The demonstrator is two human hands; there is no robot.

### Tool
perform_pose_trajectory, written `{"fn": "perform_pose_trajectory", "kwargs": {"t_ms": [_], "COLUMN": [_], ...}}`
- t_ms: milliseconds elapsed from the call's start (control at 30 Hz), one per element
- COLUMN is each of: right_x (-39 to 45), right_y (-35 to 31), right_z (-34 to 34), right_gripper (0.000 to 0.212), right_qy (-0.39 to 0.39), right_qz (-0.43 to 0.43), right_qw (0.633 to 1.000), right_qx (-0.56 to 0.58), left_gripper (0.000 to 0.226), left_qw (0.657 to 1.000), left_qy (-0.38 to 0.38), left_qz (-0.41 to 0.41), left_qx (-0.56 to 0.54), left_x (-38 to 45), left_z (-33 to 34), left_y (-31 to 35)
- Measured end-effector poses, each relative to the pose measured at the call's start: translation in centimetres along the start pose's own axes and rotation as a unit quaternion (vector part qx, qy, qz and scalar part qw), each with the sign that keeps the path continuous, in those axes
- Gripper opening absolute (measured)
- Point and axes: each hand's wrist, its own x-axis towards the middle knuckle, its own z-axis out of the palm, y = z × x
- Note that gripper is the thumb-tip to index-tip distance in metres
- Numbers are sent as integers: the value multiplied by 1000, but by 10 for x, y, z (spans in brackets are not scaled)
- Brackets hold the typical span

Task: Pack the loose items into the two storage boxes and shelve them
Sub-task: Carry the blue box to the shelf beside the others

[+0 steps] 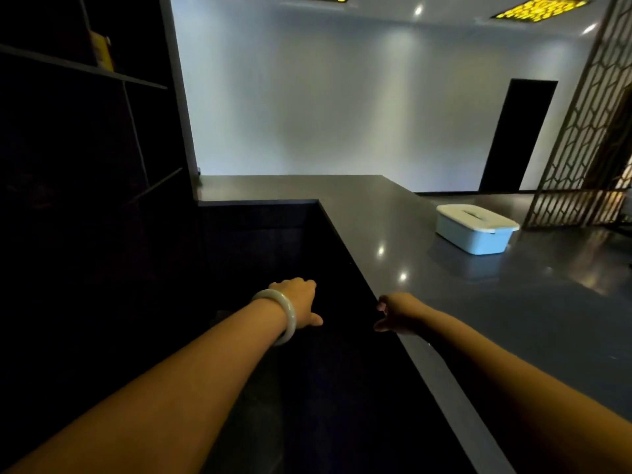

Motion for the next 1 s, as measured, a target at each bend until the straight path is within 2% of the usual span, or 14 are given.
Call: {"fn": "perform_pose_trajectory", "kwargs": {"t_ms": [200, 500, 633, 767, 1000], "right_x": [132, 290, 326, 360, 436], "right_y": [16, 56, 94, 143, 248], "right_z": [-9, -46, -56, -68, -100], "right_gripper": [45, 49, 49, 45, 43], "right_qy": [-14, -16, -24, -25, -21], "right_qz": [34, 135, 190, 242, 294], "right_qw": [999, 990, 981, 970, 956], "right_qx": [1, -26, -17, -15, 4], "left_gripper": [70, 63, 54, 55, 61], "left_qw": [999, 982, 963, 941, 914], "left_qy": [-26, -23, -33, -10, 6], "left_qz": [30, 173, 248, 311, 366], "left_qx": [27, 77, 98, 131, 176], "left_x": [139, 361, 443, 520, 653], "left_z": [1, -28, -33, -26, -34], "left_y": [-37, -65, -35, 11, 88]}}
